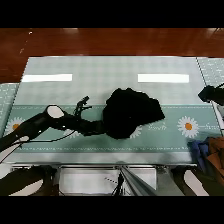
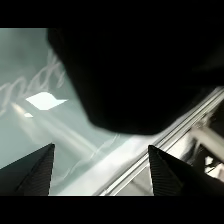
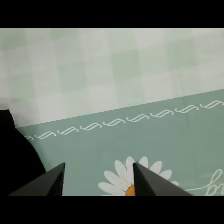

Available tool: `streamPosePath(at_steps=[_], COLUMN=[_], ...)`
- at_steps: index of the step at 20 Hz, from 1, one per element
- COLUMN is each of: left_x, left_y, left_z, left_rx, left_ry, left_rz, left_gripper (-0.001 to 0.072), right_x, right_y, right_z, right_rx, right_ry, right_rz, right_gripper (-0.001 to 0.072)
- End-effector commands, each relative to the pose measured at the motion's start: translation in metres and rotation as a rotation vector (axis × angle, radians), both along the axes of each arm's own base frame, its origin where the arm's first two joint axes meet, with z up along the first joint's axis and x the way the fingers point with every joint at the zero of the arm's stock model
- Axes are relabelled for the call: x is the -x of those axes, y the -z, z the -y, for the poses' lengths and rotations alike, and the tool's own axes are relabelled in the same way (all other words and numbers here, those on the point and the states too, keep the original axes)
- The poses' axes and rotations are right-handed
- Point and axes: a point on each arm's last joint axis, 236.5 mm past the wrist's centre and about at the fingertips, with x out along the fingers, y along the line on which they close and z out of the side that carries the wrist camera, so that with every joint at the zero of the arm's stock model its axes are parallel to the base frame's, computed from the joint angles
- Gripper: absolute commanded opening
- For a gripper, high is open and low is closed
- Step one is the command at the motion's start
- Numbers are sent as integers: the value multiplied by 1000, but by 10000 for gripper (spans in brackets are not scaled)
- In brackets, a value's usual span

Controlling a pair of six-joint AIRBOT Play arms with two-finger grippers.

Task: Fold the shirts.

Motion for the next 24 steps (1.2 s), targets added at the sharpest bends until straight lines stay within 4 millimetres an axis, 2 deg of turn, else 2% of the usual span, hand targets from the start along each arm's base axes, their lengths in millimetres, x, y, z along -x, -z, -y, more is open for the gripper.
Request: streamPosePath(at_steps=[1,2,4,5,7,8,9,13,14,17,18,21,24], left_x=[-8,-7,-2,1,4,6,8,14,15,15,15,15,10], left_y=[16,23,33,34,31,30,29,25,24,24,24,24,23], left_z=[28,32,34,34,36,36,37,38,38,38,38,38,36], left_rx=[84,86,75,76,90,95,100,119,121,122,122,122,126], left_ry=[-83,-102,-102,-91,-58,-51,-42,-9,-7,-5,-5,-6,-22], left_rz=[-64,-92,-127,-131,-117,-122,-125,-128,-130,-132,-132,-132,-132], left_gripper=[501,304,173,25,23,23,23,23,23,23,23,24,23], right_x=[0,1,1,2,6,7,7,-5,-8,-5,-4,-6,-6], right_y=[2,2,3,4,13,23,38,86,96,131,140,153,164], right_z=[-1,-1,2,9,26,25,16,-66,-77,-85,-86,-96,-97], right_rx=[-13,-12,-1,23,52,22,-48,-456,-526,-605,-621,-686,-702], right_ry=[0,0,4,28,82,92,89,-39,-41,-14,-7,-14,-4], right_rz=[0,0,-3,-10,-50,-80,-115,-203,-221,-321,-350,-376,-398], right_gripper=[491,491,492,494,586,586,586,585,585,562,517,508,508])
